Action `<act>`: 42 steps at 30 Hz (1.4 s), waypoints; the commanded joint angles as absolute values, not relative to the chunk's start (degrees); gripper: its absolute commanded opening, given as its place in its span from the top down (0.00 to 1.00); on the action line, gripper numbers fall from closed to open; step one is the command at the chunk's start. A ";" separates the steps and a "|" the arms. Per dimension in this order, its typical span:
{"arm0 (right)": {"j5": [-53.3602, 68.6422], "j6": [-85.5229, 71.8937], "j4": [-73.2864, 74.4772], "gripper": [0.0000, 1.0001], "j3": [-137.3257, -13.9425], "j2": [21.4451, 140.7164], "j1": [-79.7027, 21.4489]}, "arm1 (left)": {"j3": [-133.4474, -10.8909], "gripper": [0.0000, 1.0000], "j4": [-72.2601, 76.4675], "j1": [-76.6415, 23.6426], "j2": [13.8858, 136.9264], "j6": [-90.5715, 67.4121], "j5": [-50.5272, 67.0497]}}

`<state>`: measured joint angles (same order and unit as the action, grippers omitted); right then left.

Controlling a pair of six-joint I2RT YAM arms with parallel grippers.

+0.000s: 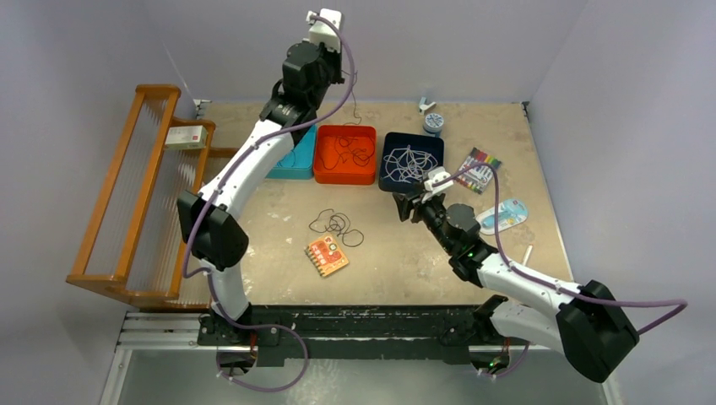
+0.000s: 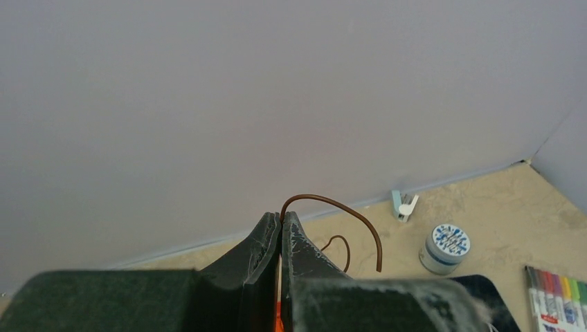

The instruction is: Untangle the cables

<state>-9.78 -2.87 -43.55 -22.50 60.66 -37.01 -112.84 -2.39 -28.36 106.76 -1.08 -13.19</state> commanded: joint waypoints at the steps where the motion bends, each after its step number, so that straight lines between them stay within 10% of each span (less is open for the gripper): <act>1: -10.79 -2.06 -45.88 0.37 -24.87 60.97 -37.24 | -108.69 1.00 3.91 -27.36 106.34 -2.34 -12.05; 28: -8.91 -2.67 -47.81 0.36 -24.47 62.09 -37.18 | -77.44 1.00 10.30 -26.21 103.21 -17.31 -13.74; 42: -9.20 -2.10 -48.01 0.36 -24.69 63.08 -37.18 | -90.95 1.00 3.25 -24.74 121.95 -18.48 -5.99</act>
